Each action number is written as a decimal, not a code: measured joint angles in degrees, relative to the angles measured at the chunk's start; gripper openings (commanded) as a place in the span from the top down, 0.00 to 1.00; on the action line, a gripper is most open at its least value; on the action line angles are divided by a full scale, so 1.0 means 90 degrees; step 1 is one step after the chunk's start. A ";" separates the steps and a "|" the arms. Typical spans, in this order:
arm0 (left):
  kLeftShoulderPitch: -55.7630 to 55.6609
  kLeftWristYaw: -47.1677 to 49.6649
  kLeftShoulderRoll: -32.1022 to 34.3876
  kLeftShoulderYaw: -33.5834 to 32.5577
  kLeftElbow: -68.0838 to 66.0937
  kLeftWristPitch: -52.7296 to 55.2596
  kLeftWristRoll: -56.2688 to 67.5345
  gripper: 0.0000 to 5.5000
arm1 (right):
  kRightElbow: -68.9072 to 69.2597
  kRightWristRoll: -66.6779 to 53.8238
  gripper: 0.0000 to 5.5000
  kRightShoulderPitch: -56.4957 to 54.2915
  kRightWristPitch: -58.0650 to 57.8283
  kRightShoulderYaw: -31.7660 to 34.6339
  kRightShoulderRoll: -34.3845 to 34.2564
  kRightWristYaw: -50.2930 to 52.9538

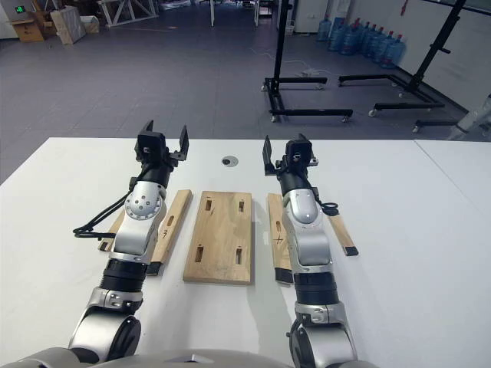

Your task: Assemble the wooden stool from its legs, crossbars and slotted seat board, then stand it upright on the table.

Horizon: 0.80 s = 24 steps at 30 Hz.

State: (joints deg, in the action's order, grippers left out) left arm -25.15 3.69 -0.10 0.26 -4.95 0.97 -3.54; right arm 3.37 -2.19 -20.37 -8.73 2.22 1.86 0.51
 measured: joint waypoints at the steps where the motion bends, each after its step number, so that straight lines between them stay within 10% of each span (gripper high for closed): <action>1: 0.0030 -0.0014 -0.0023 -0.0041 0.0002 0.0069 0.0082 0.29 | 0.0000 0.0000 0.26 0.0000 0.0000 0.0000 0.0000 0.0000; 24: 0.0208 -0.0323 -0.0049 0.0067 -0.0044 0.0300 0.0226 0.29 | -0.0445 0.0048 0.26 -0.0309 0.0267 0.0064 0.0069 0.0010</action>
State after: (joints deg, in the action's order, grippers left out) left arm -23.28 0.79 -0.54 0.87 -5.35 3.67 -1.51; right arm -0.63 -1.75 -23.15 -6.32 2.80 2.48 0.60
